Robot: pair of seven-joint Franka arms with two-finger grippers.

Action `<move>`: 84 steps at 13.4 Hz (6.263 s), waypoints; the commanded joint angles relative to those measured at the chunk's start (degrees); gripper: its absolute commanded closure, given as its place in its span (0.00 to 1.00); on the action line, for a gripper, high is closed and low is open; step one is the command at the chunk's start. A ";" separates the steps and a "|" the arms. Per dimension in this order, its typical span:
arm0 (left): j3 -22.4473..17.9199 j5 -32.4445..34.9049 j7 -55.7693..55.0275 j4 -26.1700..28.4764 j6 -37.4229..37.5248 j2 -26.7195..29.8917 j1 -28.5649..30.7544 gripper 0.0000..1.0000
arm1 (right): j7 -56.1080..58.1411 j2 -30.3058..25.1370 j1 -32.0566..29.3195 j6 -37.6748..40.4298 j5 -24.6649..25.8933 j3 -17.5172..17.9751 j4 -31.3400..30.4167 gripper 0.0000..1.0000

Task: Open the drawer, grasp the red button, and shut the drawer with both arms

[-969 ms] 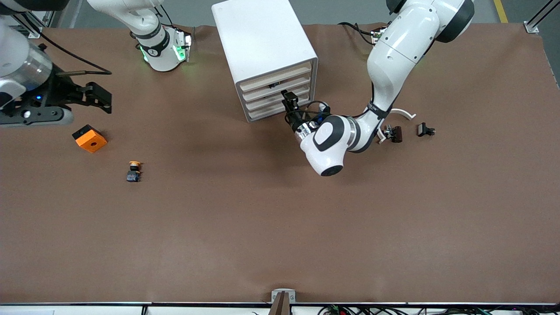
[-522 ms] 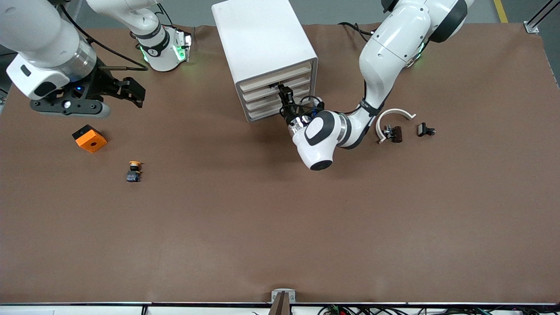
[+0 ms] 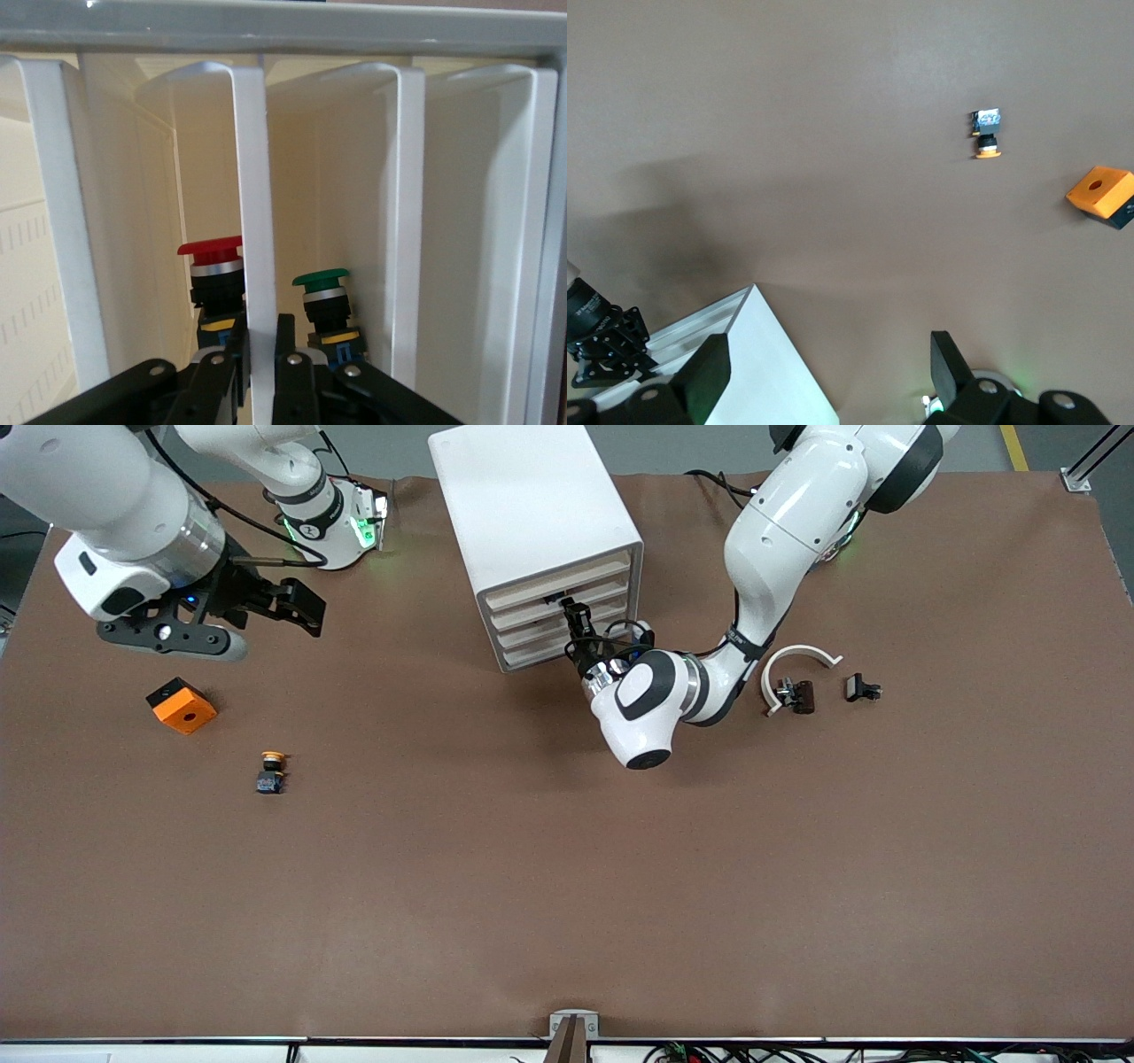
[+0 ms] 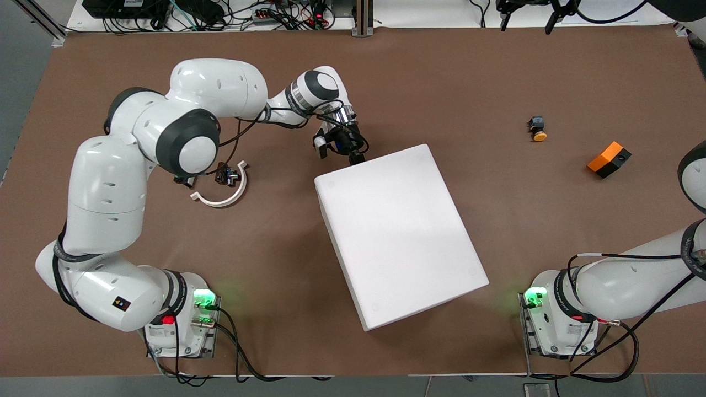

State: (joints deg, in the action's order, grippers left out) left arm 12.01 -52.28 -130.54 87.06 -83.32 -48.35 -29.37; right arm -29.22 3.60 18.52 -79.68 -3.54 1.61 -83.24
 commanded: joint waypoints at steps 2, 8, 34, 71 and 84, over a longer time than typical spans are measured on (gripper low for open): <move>-1.46 -1.60 -0.50 -1.72 0.62 -0.87 1.50 1.00 | -9.24 0.70 4.94 0.06 -0.59 -0.38 0.80 0.00; -2.52 -1.51 -0.50 -4.62 0.00 -0.79 9.23 1.00 | -30.85 4.22 15.22 -3.80 -0.51 -0.47 0.89 0.00; -6.74 33.26 24.52 -18.77 -2.80 3.43 19.35 0.00 | -60.60 27.77 29.56 -34.66 -0.86 -0.82 1.33 0.00; 11.89 58.87 72.19 29.64 -39.90 32.60 17.68 0.00 | -59.39 33.05 28.68 -29.06 -4.20 0.23 11.34 0.96; 23.84 54.30 72.54 31.85 -41.57 32.18 17.68 0.00 | -4.31 20.66 7.43 -7.07 -3.41 -0.47 11.09 0.96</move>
State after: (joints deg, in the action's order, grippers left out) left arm 33.55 3.28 -58.62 117.36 -123.77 -16.83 -12.48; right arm -41.39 25.96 30.19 -88.04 -6.65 0.34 -70.86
